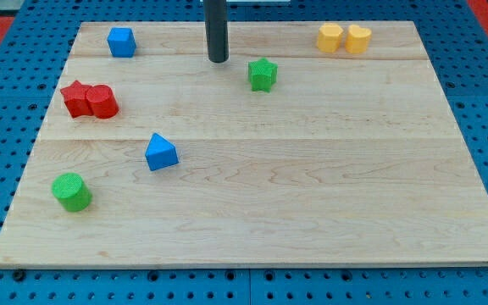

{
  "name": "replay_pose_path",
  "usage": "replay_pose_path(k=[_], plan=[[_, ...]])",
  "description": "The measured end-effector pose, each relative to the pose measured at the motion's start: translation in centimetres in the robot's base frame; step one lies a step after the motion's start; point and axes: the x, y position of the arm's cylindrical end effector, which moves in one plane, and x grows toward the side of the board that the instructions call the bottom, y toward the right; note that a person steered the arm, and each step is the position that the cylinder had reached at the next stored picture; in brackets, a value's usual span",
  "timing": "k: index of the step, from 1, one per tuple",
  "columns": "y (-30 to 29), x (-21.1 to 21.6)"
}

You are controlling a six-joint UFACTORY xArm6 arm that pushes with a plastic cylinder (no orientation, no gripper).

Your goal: Push the green circle towards the bottom right corner of the board

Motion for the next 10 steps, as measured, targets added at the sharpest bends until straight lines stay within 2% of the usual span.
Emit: replay_pose_path(k=[1,3,4,5,6,8,10], plan=[[0.0,0.0],[-3.9,-7.0],[-5.4,-7.9],[-12.3,-7.0],[-17.7,-4.2],[-17.6,4.1],[-9.0,11.9]])
